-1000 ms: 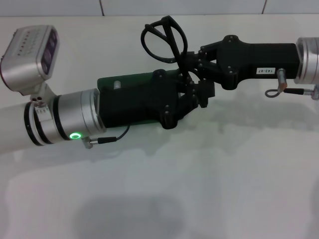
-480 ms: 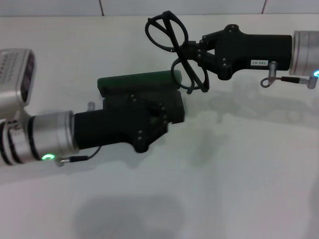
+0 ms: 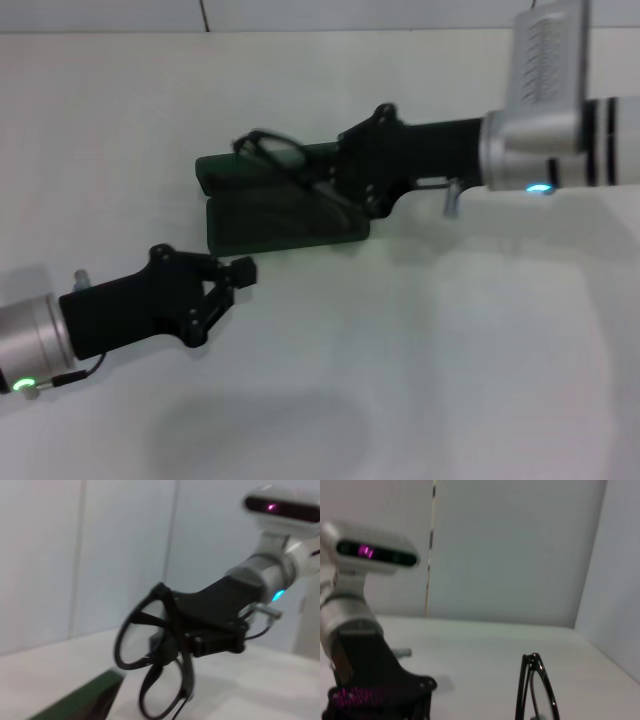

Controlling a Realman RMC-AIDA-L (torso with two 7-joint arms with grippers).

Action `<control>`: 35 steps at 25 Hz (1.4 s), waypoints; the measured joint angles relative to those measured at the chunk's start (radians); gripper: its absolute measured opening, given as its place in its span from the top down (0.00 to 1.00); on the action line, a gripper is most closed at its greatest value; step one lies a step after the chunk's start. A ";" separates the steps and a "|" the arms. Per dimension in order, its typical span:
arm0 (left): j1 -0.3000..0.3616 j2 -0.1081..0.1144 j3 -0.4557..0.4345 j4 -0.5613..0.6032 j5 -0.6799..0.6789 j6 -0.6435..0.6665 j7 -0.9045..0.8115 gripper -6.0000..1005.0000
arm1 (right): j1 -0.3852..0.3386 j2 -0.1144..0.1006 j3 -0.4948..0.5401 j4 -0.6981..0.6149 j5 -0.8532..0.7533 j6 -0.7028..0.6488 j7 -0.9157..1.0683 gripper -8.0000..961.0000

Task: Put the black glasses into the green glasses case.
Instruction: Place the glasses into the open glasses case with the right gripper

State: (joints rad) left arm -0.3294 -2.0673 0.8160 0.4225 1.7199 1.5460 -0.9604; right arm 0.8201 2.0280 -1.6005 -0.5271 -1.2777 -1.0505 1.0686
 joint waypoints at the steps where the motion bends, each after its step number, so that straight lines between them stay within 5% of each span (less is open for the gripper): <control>1: 0.012 0.002 0.000 0.000 0.000 -0.022 0.006 0.99 | 0.005 0.000 -0.054 -0.006 0.027 0.041 -0.007 0.93; 7: 0.042 0.019 -0.001 0.001 -0.001 -0.058 0.012 0.99 | 0.017 0.000 -0.271 -0.065 0.089 0.240 -0.013 0.93; 12: 0.047 0.025 -0.002 0.001 -0.002 -0.053 0.009 0.98 | 0.017 0.000 -0.354 -0.105 0.090 0.341 -0.014 0.92; 35: 0.018 0.020 -0.002 0.000 -0.004 -0.023 0.004 0.98 | 0.012 0.000 -0.369 -0.120 0.092 0.419 -0.009 0.91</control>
State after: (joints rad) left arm -0.3111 -2.0471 0.8145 0.4224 1.7164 1.5229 -0.9566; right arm 0.8321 2.0279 -1.9694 -0.6474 -1.1856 -0.6319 1.0595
